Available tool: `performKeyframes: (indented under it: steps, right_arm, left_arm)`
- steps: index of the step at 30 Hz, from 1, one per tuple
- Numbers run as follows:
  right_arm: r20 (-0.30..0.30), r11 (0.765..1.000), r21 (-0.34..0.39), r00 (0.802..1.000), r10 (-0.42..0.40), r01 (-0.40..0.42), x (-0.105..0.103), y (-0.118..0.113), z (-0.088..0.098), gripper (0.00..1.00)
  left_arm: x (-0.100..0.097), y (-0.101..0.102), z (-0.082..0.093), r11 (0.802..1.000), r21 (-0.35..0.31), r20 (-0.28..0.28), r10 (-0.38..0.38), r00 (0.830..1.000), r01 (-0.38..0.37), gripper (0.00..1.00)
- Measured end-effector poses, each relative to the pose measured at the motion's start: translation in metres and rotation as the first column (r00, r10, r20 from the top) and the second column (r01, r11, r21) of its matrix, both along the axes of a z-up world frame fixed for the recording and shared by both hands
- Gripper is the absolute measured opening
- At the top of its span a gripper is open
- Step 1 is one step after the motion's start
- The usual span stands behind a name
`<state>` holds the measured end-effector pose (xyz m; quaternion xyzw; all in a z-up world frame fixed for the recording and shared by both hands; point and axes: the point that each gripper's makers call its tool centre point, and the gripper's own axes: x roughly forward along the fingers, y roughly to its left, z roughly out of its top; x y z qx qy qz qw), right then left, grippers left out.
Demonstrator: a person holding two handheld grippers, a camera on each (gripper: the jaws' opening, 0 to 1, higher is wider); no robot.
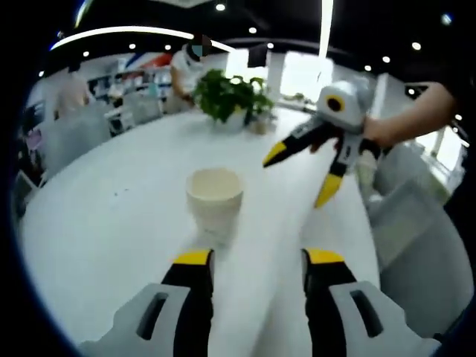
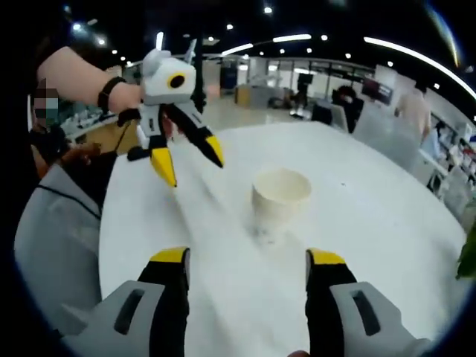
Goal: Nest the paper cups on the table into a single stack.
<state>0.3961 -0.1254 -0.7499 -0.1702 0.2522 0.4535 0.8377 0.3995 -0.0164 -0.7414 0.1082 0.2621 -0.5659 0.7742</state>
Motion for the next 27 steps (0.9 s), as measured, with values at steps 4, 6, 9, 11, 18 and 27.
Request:
performKeyframes:
  steps: [4,6,9,11,18,27]
  right_arm:
    - [0.005,1.0,0.022,1.0,-0.015,0.014,-0.012,-0.005,0.009,0.66]
    - [0.007,0.999,0.029,1.0,-0.016,0.016,-0.017,-0.008,0.011,0.68]
    - [0.005,0.999,0.041,1.0,-0.022,0.022,-0.024,-0.012,0.013,0.71]
    - [-0.001,0.998,0.049,1.0,-0.029,0.029,-0.028,-0.014,0.013,0.74]
    - [-0.001,0.994,0.088,0.998,-0.069,0.069,-0.037,-0.02,0.018,1.0]
    - [-0.001,0.99,0.126,0.998,-0.062,0.061,-0.041,-0.022,0.024,1.0]
  left_arm:
    - [-0.015,0.001,0.006,1.0,-0.001,0.016,0.028,0.999,-0.028,0.52]
    - [-0.019,0.003,0.009,0.999,-0.008,0.022,0.05,0.998,-0.05,0.55]
    - [-0.023,0.007,0.015,0.995,-0.029,0.032,0.094,0.995,-0.093,0.61]
    - [-0.026,0.013,0.015,0.991,-0.022,0.028,0.129,0.991,-0.129,0.63]
    - [-0.04,0.021,0.027,0.973,-0.077,0.067,0.224,0.972,-0.219,0.89]
    - [-0.05,0.031,0.04,0.952,-0.142,0.084,0.283,0.955,-0.27,0.99]
